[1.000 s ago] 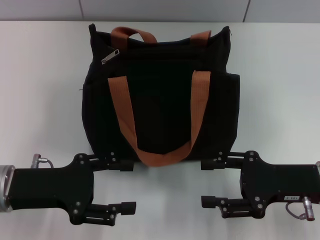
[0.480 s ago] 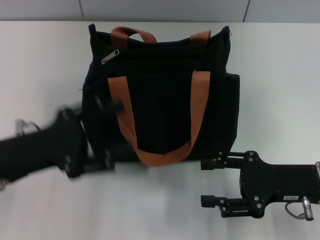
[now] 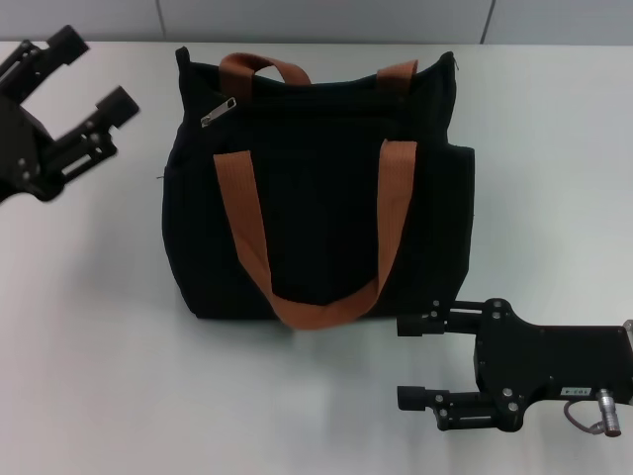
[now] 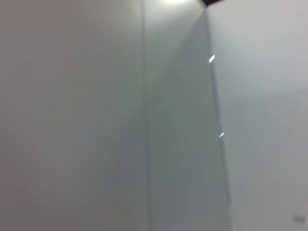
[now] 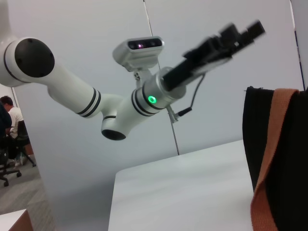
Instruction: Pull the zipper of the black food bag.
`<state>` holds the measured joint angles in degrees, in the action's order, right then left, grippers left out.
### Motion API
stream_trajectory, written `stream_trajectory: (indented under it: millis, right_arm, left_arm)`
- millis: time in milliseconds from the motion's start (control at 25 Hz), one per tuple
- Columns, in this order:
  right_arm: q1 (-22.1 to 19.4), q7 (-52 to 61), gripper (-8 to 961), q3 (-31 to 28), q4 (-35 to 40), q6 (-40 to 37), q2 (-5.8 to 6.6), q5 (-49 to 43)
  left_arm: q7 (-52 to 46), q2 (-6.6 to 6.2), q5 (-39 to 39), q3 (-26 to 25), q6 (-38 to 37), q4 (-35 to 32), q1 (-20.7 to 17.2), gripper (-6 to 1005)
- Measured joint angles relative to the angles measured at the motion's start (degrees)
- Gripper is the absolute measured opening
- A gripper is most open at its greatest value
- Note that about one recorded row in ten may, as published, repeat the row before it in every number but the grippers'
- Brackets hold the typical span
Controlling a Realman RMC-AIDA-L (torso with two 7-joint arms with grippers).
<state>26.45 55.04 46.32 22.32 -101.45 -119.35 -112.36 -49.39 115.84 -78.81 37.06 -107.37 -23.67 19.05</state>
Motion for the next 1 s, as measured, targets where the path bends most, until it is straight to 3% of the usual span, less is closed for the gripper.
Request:
stream_trajectory:
  millis: [120,160,200,240,320,400,480,1000]
  right_arm:
    - [0.00,0.04,722,0.00,0.00,0.11,0.00,0.00]
    - [0.00,0.06,722,0.00,0.00,0.29,0.00,0.01]
    - [0.00,0.07,723,-0.01,0.00,0.30,0.00,0.05]
    - [0.00,0.07,723,-0.01,0.00,0.30,0.00,0.05]
    - [0.00,0.09,723,-0.16,0.00,0.32,0.02,0.09]
    - [0.00,0.13,722,-0.33,0.00,0.31,0.05,0.09]
    - [0.00,0.16,722,-0.45,0.00,0.31,0.07,0.09]
    - [-0.15,0.21,722,-0.59,0.00,0.30,0.09,0.28]
  left_arm:
    - [0.00,0.00,0.00,0.00,0.00,0.00,0.00,785]
    - [-0.22,-1.25,-0.19,0.07,2.92,0.12,0.00,784]
    - [-0.22,-1.25,-0.19,0.07,2.92,0.12,0.00,784]
    - [-1.05,-3.43,-6.91,0.08,8.48,-0.08,-0.08,783]
    - [-1.44,-3.65,-8.67,-0.11,9.66,-0.20,-0.08,782]
    - [-1.44,-3.65,-8.67,-0.11,9.66,-0.20,-0.08,781]
    - [-1.89,-3.75,-15.21,-0.20,13.69,-1.63,0.35,780]
    - [-1.19,-2.06,-18.73,0.31,20.35,-2.30,4.00,773]
